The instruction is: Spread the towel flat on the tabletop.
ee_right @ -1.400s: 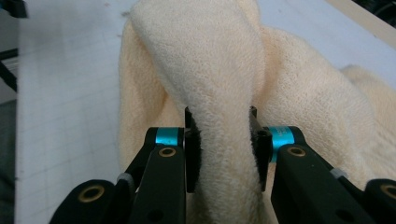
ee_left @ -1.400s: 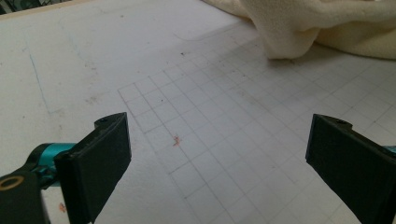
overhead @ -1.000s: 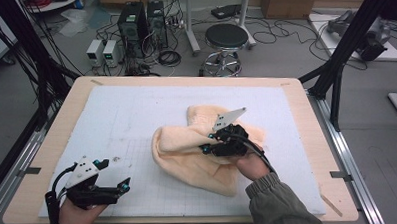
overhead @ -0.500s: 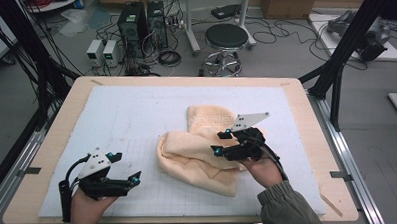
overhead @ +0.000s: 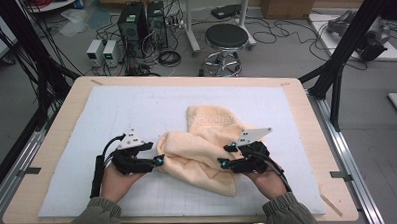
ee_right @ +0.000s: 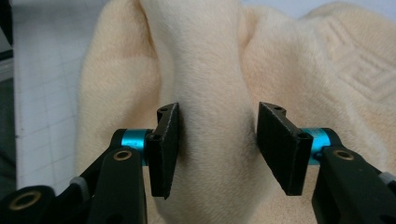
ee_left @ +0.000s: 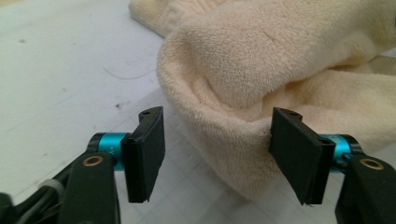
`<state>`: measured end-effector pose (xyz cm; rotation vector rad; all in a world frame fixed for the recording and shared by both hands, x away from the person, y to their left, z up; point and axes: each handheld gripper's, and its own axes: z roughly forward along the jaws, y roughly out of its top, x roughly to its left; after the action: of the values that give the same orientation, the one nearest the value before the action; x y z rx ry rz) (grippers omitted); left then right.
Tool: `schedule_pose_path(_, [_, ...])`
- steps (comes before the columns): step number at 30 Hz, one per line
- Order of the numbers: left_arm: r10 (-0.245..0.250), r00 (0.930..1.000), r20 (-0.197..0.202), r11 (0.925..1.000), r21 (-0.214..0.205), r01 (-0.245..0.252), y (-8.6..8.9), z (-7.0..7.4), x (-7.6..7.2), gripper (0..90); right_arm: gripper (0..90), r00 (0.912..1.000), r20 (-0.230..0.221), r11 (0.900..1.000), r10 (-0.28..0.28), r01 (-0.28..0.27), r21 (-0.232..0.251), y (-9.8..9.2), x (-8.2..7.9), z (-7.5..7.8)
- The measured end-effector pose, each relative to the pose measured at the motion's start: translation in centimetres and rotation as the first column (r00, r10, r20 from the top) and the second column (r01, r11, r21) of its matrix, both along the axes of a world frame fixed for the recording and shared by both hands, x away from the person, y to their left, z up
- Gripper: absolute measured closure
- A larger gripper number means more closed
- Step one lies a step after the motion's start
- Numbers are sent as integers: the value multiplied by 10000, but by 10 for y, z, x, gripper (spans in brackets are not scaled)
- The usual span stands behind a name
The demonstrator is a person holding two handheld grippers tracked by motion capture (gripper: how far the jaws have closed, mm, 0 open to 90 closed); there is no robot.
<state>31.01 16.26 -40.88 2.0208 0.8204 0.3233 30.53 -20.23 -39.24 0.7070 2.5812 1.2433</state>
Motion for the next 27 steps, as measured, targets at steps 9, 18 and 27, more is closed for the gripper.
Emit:
schedule_pose_path(9, [-417, 9963, -751, 9990, -188, 403, -5, -13, 15, 749, 720, 9989, -174, 9987, 437, -442, -259, 7, 15, -15])
schedule_pose_path(18, [-251, 9995, 176, 9997, -1, 251, 24, 15, -14, 798, 741, 9971, -92, 9970, 753, -755, -177, 18, 18, -6])
schedule_pose_path(27, [6, 9946, 1038, 9998, 173, -24, 63, 43, -71, 800, 745, 9849, 185, 9848, 1722, -1716, -261, 49, 8, 10])
